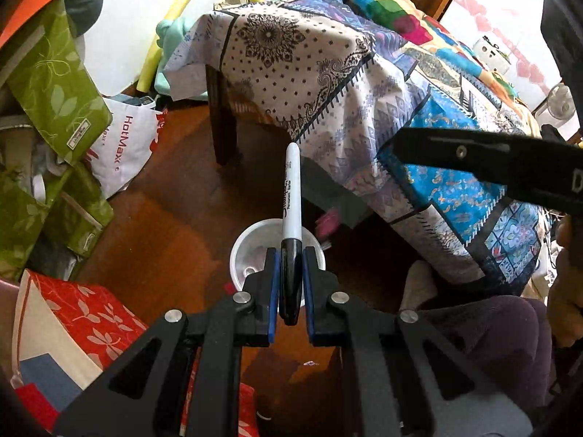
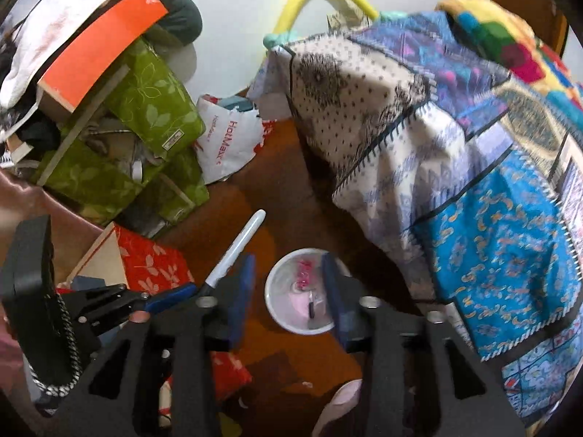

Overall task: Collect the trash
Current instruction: 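Open the right tool over the bin while the left tool releases the marker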

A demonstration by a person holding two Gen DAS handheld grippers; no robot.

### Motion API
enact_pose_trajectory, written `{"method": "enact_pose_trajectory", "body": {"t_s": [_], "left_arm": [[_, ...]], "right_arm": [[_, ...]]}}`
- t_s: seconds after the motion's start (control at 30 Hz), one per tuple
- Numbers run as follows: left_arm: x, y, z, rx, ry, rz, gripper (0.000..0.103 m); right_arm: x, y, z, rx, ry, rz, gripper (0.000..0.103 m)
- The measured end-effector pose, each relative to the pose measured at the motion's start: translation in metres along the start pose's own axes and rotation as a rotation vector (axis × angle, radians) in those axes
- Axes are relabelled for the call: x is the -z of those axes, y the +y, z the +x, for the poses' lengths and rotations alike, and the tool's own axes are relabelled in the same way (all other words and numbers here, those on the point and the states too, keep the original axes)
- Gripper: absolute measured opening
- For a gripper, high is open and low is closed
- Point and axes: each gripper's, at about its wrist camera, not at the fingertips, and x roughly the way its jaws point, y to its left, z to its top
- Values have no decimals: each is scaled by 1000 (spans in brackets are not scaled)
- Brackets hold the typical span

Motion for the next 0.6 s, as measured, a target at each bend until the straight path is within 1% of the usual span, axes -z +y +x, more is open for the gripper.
{"method": "enact_pose_trajectory", "body": {"t_s": [0.17, 0.2, 0.23, 0.27, 0.3, 0.37, 0.47, 0.6], "left_arm": [[-6, -6, 7, 15, 5, 13, 11], [-8, -8, 7, 34, -4, 13, 14], [-9, -8, 8, 39, 0, 16, 27], [-10, -9, 10, 26, 1, 18, 36], [-11, -11, 9, -7, -12, 22, 44], [-11, -14, 9, -36, -19, 32, 44], [-11, -15, 5, -44, -24, 32, 44], [-9, -18, -15, -48, -59, 32, 44]], "right_arm": [[0, -7, -3, 17, -9, 13, 43], [1, -7, -6, 27, -15, 14, 43], [0, -9, -8, 35, -20, 14, 43], [1, -10, -12, 43, -28, 12, 43], [2, -11, -14, 49, -33, 11, 43], [4, -12, -20, 67, -42, 8, 43], [8, -16, -28, 74, -52, 14, 43], [15, -19, -42, 84, -72, 18, 43]]}}
